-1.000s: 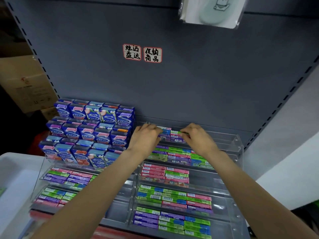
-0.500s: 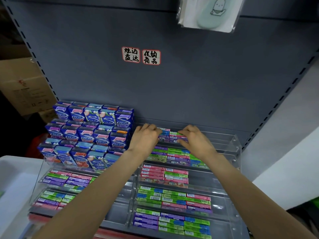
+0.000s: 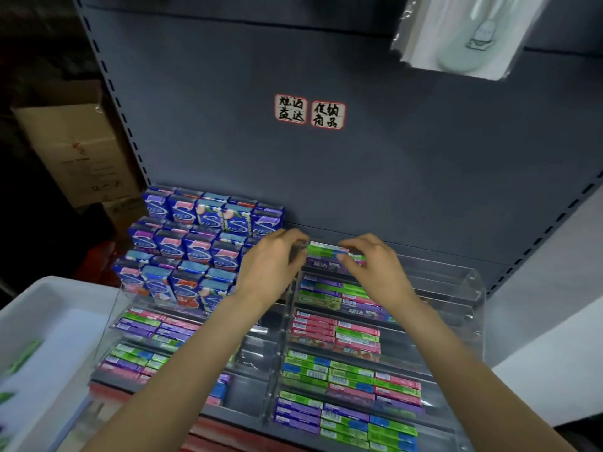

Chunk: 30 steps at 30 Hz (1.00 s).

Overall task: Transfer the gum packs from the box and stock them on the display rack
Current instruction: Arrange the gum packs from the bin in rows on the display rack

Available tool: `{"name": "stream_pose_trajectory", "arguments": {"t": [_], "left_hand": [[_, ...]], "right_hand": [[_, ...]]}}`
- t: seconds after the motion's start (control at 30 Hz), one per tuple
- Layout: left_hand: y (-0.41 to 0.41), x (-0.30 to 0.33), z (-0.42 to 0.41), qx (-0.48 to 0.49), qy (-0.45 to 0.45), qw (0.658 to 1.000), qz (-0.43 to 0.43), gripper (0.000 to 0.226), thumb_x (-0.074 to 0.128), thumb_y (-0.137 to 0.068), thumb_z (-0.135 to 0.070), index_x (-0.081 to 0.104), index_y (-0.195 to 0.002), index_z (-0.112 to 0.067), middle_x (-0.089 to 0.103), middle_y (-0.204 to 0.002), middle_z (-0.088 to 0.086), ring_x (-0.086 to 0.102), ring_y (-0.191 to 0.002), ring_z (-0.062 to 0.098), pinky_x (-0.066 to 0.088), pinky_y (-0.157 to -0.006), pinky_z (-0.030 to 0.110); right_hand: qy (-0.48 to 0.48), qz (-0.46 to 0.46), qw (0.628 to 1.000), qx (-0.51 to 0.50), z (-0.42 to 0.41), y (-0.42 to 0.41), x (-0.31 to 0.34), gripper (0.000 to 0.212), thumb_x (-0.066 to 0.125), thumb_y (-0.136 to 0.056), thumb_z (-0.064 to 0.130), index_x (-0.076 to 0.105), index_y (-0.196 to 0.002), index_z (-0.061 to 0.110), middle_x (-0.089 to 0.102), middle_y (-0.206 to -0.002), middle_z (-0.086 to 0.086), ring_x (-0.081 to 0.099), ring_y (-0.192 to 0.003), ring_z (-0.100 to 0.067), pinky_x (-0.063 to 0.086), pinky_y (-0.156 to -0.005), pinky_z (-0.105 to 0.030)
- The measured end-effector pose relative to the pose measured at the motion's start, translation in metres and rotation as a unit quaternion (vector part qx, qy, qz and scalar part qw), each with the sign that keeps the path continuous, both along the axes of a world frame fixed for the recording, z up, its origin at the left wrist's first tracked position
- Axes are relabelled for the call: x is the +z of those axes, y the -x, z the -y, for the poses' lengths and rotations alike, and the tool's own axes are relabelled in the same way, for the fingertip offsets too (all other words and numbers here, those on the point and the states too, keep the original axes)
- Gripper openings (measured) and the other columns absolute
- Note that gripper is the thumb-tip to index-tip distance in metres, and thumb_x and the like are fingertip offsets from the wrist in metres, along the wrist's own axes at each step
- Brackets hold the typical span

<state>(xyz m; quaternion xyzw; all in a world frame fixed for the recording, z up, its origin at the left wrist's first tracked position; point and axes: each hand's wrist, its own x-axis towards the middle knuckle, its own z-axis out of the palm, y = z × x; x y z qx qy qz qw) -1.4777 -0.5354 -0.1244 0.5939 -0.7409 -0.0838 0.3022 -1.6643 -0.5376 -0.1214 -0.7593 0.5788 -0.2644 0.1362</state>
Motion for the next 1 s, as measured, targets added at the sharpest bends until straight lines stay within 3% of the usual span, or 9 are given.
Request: {"name": "stream_pose_trajectory", "arguments": {"t": [0.2,0.3,0.4,0.53,0.63,0.77,1.0], "left_hand": [[-0.112,-0.009,-0.038,0.077,-0.027,0.995,-0.051,0.018,0.058,-0.091,-0.024,0.064,-0.108,-0.023,0.068,-0.098,-0.006,0.064,-0.085,0.017,0.054,-0.072,0.038],[-0.194,-0.028,-0.063,0.143,-0.055,0.987,-0.05,0.019,0.058,-0.091,-0.025,0.065,-0.108,-0.022,0.069,-0.101,-0.002,0.063,-0.088,0.021,0.052,-0.073,0.036],[-0.283,-0.053,-0.088,0.185,-0.091,0.978,-0.035,0.016,0.057,-0.092,-0.028,0.065,-0.104,-0.023,0.069,-0.098,-0.004,0.064,-0.088,0.022,0.051,-0.073,0.035],[-0.402,-0.091,-0.107,0.232,-0.164,0.958,-0.051,0.016,0.057,-0.091,-0.027,0.065,-0.105,-0.022,0.068,-0.097,-0.006,0.064,-0.086,0.02,0.051,-0.074,0.034],[-0.475,-0.125,-0.119,0.241,-0.214,0.946,-0.043,0.02,0.056,-0.091,-0.025,0.065,-0.108,-0.019,0.069,-0.104,0.0,0.064,-0.093,0.022,0.05,-0.077,0.035],[-0.539,-0.173,-0.124,0.226,-0.301,0.926,-0.027,0.032,0.055,-0.092,-0.018,0.059,-0.122,-0.009,0.059,-0.122,0.014,0.056,-0.111,0.032,0.047,-0.09,0.039],[-0.586,-0.262,-0.12,0.167,-0.426,0.889,-0.019,0.057,0.052,-0.094,-0.014,0.029,-0.146,-0.014,0.031,-0.148,0.009,0.038,-0.132,0.029,0.034,-0.106,0.036]], "right_hand": [[-0.007,0.051,0.997,0.065,-0.017,-0.109,0.001,0.023,0.059,-0.09,0.012,0.066,-0.111,0.011,0.053,-0.094,0.002,0.056,-0.081,-0.011,0.032,-0.07,-0.002],[-0.046,0.043,0.989,0.131,-0.03,-0.194,-0.011,0.025,0.053,-0.094,0.015,0.062,-0.117,0.012,0.055,-0.103,0.0,0.052,-0.086,-0.007,0.034,-0.076,-0.007],[-0.075,0.034,0.981,0.175,-0.043,-0.287,-0.028,0.025,0.051,-0.095,0.015,0.062,-0.117,0.013,0.058,-0.108,-0.004,0.056,-0.094,-0.014,0.042,-0.086,-0.022],[-0.108,0.036,0.973,0.201,-0.056,-0.407,-0.06,0.026,0.051,-0.092,0.009,0.065,-0.114,0.01,0.061,-0.104,-0.008,0.061,-0.093,-0.02,0.036,-0.078,-0.013],[-0.162,0.013,0.964,0.21,-0.059,-0.478,-0.094,0.027,0.051,-0.092,0.01,0.063,-0.116,0.008,0.06,-0.107,-0.01,0.059,-0.098,-0.022,0.037,-0.083,-0.019],[-0.221,-0.028,0.952,0.209,-0.056,-0.544,-0.146,0.031,0.049,-0.094,0.014,0.055,-0.125,0.01,0.055,-0.118,-0.01,0.054,-0.112,-0.023,0.039,-0.093,-0.029],[-0.269,-0.161,0.911,0.268,-0.035,-0.62,-0.237,0.056,0.047,-0.095,0.017,0.025,-0.146,0.014,0.03,-0.146,-0.008,0.029,-0.132,-0.026,0.032,-0.105,-0.035]]}}
